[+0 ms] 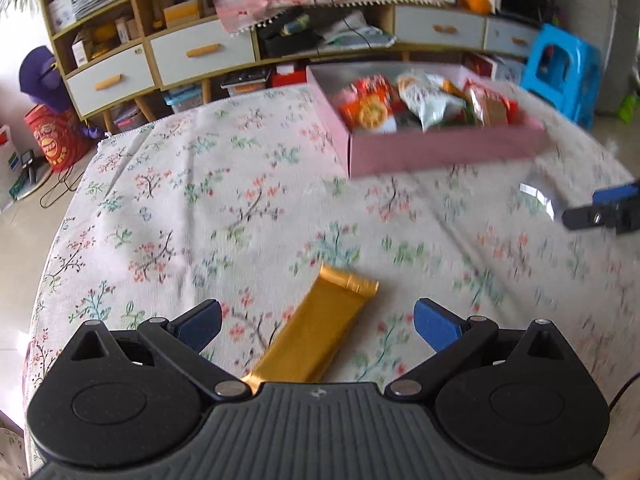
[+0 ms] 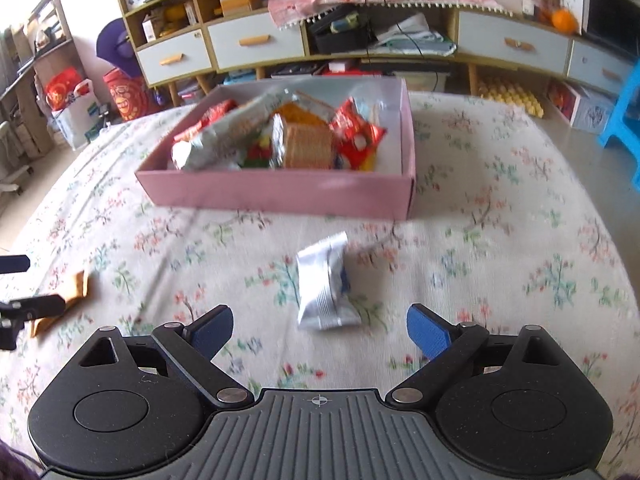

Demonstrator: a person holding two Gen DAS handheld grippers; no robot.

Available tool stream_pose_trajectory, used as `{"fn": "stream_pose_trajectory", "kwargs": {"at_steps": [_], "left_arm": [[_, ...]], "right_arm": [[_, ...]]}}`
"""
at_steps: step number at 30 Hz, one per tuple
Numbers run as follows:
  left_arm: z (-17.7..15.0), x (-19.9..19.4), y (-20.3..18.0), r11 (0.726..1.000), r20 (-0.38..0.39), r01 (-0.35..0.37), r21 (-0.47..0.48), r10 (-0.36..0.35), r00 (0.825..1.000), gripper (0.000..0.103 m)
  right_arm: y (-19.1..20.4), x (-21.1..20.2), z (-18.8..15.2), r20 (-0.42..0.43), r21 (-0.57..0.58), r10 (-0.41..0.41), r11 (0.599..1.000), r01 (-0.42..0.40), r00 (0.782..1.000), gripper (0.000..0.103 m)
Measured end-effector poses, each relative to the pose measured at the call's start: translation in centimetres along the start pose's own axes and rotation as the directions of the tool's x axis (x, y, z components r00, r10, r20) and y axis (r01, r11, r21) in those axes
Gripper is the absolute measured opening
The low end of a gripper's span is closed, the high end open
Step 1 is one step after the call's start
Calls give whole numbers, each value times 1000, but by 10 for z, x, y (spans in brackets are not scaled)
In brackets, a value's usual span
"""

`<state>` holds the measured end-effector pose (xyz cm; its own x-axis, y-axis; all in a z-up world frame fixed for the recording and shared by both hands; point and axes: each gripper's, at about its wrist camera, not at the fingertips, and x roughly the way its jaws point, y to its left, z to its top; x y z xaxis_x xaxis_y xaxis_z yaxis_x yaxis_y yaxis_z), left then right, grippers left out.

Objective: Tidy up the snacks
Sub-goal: 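Move the left tool to the gold bar while the right approaches the silver foil pack, then grasp the gold bar with the left tool while the right grasps the silver foil pack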

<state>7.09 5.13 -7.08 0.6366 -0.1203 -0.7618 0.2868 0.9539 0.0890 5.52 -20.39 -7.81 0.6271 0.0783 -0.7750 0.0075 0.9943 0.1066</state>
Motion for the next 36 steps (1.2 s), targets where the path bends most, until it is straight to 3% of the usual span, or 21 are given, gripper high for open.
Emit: {"fn": "stream_pose_trajectory", "kwargs": {"at_steps": [5,11,23,33,36], "left_arm": [[-17,2,12,1000,-18,7,3,-7,1000,102],[-32,5,28,998,-19,47,-34,-48,999,103],[-33,10,29,994,8,111,-7,-111,994,103],[-27,3,25,989,16,145,9,-145,989,68],[-24,2,24,990,7,143,-2,-143,990,51]], "right_arm": [[-8,8,-13,-27,-26,-28,999,27,999,95],[-1,10,-24,27,-136,-40,990,44,999,101],[-1,20,-23,128,-172,18,985,5,992,103],[-2,28,-15,135,-184,25,983,1,991,103],[-2,28,-14,133,-187,26,982,-1,991,103]]}}
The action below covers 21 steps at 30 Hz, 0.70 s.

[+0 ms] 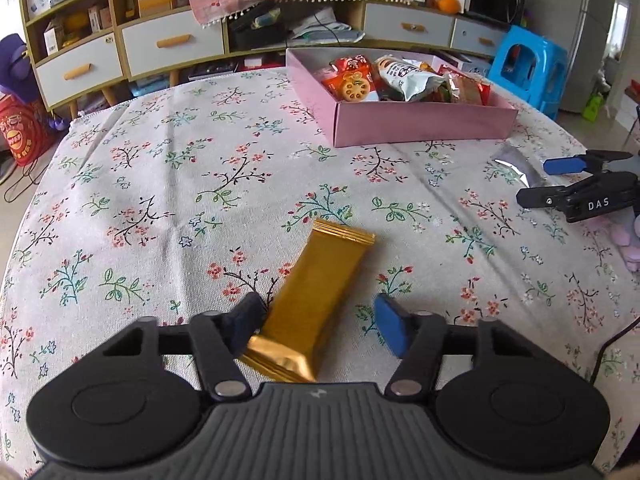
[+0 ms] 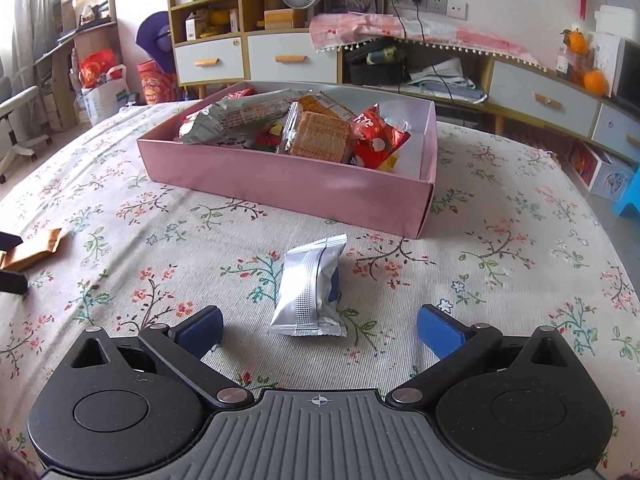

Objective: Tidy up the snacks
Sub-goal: 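Grasp the gold bar with the left tool while the right grasps the silver foil pack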

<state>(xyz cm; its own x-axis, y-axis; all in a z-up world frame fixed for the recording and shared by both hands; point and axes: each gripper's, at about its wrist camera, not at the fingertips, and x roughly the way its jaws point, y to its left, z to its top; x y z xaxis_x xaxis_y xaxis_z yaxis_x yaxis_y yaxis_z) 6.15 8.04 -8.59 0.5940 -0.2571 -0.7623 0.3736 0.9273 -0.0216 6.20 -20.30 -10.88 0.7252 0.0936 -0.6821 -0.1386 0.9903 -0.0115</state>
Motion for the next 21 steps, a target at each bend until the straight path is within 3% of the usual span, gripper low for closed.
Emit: {"fn": "stream_pose_trajectory", "kwargs": {"at_steps": [2,5,14,21], "left_arm": [[2,-1,-1,1000,-7,-2,-7,2,1000,37],[3,-1,-4,1000,-17,-5,-19,4,1000,28],[11,1,-7,997,-53,-21,-76,17,998,26],[20,4,-9,991,-68,-12,-136,3,998,26]], "right_arm": [[0,0,1,-4,-2,-2,1000,2,1000,103],[2,1,3,-8,-4,-6,1000,6,1000,103],[4,4,9,-8,-7,-29,1000,29,1000,101],[10,5,17,-18,-2,-18,1000,18,1000,79]]}}
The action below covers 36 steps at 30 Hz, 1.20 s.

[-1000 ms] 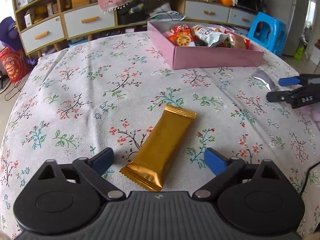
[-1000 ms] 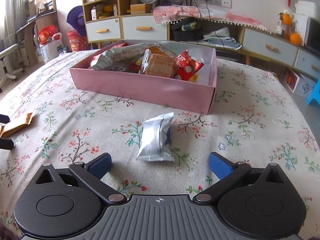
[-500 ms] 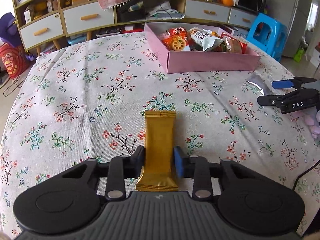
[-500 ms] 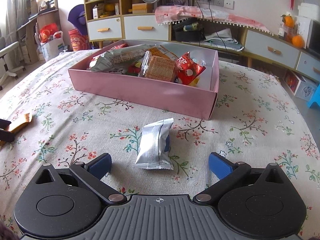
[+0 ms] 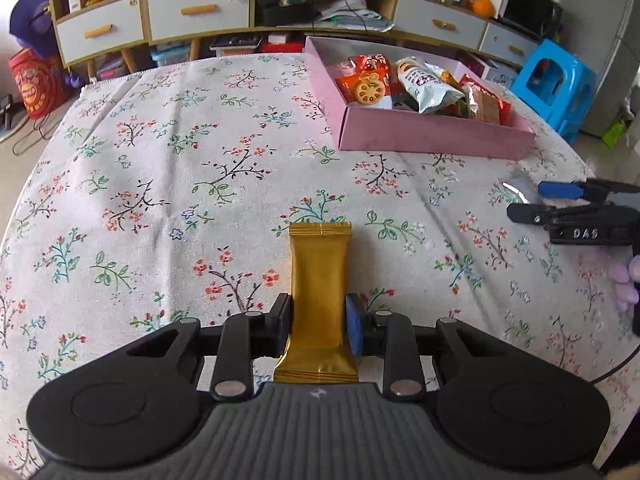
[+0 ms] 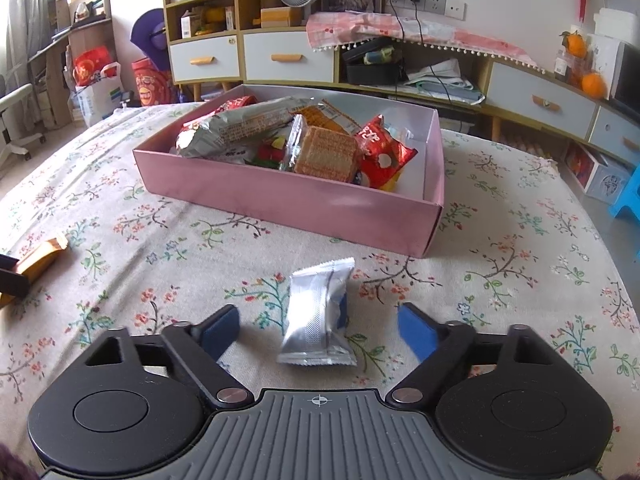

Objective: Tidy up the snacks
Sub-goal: 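Grasp the gold bar with the left tool while the right grasps the silver foil pack, then lift the gold bar and silver pack and carry both over the pink box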

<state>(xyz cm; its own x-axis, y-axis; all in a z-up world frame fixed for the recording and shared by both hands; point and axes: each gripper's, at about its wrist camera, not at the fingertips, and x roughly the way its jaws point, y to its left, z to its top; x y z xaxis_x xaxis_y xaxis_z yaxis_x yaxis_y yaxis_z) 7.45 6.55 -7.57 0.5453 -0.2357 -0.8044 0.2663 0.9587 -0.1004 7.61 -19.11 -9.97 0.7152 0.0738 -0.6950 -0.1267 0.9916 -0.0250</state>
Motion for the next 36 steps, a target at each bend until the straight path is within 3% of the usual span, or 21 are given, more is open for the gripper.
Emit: {"fn": "stream_pose_trajectory", "kwargs": {"at_steps": [2,7,8,14,25,36], "left_arm": [[3,0,-2,1000,-1,4,-10,-4,1000,26],[10,1,-5,999,-2,22,-50,-23,1000,26],[12,1,-6,998,-4,22,-53,-23,1000,26],[19,3,-10,995,-2,34,-94,-34,999,26],[38,-11,-17,986,94,67,-151,-54,994,26],[74,-2,-32,983,183,98,-156,-69,981,26]], "right_arm": [[2,0,2,-4,-2,3,1000,-3,1000,73],[4,-3,5,-16,10,30,999,-30,999,30],[4,-4,6,-21,15,36,999,-36,999,27],[-2,-10,13,-41,68,55,996,-52,998,28],[-16,-35,35,-1,216,128,968,-125,992,28],[-32,-20,74,62,349,171,920,-182,983,28]]}}
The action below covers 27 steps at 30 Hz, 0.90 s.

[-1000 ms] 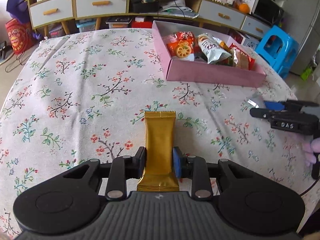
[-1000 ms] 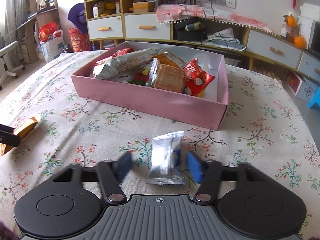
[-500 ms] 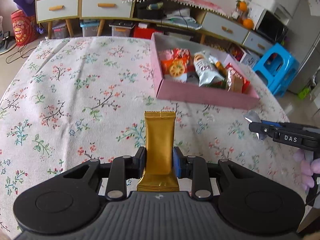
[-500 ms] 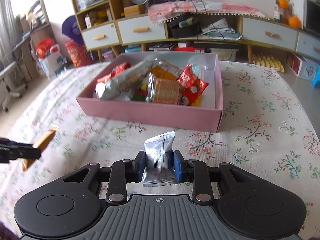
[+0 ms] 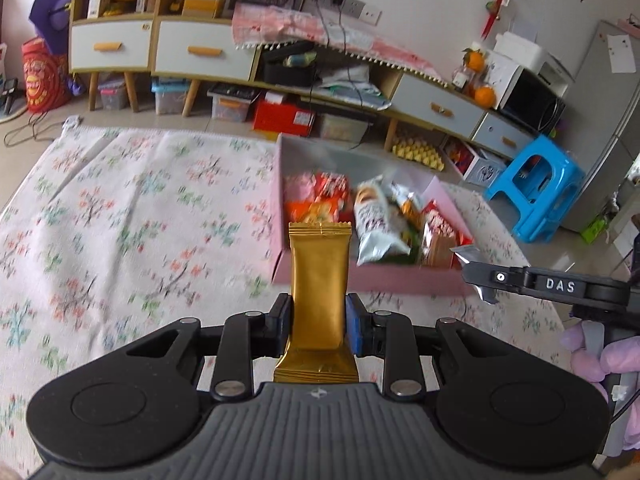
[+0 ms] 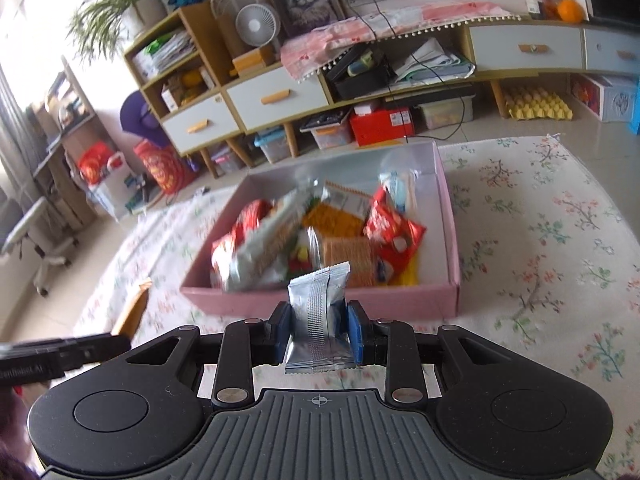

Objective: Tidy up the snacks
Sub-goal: 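Lift the gold bar and silver pack and carry both over the pink box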

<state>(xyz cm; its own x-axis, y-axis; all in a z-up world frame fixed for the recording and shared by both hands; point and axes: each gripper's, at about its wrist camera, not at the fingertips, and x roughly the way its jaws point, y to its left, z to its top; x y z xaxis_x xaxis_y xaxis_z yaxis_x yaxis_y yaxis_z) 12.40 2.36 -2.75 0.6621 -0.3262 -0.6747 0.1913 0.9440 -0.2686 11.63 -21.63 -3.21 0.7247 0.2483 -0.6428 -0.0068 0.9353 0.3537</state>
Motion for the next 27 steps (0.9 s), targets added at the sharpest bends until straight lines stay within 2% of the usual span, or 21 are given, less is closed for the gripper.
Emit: {"fn": "stream_pose_trajectory", "kwargs": {"at_steps": [5,11,17,27], "left_arm": [[18,21,1,998,3,37,-52,-37,999,26],[46,51,-3,998,6,4,-68,-4,1000,26],[65,77,-8,998,-6,-12,-67,11,1000,26],[78,115,-25,998,-29,0,-65,-2,1000,26]], "right_arm": [[-9,13,19,32,118,13,993,-17,999,28],[-25,27,33,89,254,8,967,-30,996,28],[-38,47,32,86,357,-13,934,-19,996,28],[-48,57,31,122,413,-9,910,-42,992,28]]}}
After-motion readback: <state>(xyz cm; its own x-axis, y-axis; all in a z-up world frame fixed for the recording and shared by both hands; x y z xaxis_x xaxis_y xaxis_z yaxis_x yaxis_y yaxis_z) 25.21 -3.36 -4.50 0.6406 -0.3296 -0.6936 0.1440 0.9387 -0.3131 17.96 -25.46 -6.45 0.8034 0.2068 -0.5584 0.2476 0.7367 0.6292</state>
